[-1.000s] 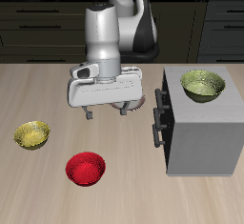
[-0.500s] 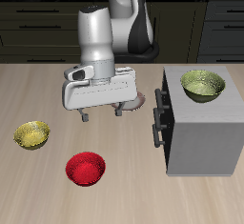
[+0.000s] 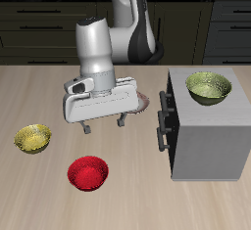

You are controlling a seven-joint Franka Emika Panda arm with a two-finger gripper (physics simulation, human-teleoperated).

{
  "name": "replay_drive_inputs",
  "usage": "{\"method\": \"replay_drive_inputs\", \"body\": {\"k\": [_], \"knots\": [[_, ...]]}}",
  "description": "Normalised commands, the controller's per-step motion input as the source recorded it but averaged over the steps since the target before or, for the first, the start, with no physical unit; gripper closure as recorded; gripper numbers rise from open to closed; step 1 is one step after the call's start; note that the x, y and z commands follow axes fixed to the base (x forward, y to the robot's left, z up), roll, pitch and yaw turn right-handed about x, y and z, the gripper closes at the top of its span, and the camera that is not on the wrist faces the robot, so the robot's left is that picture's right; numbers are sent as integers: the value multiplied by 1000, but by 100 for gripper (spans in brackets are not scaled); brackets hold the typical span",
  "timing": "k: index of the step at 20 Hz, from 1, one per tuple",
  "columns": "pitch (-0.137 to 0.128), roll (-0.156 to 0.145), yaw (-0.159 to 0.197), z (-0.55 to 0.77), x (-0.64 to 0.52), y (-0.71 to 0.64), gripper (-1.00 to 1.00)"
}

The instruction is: Close the bottom drawer of the white cabinet and place the red bowl on the plate

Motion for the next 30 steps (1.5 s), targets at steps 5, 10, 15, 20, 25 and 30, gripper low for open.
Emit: {"method": "replay_drive_inputs", "body": {"k": [5, 10, 15, 20, 25, 30], "knots": [[11, 18, 6, -133, 7, 51, -100], [11, 23, 37, -193, 36, -79, -100], [-1, -12, 28, -105, 11, -119, -100], [-25, -42, -15, 0, 34, -129, -100], [-7, -15, -35, 42, 50, -52, -100], [21, 34, -6, -201, 62, 102, -100]]}}
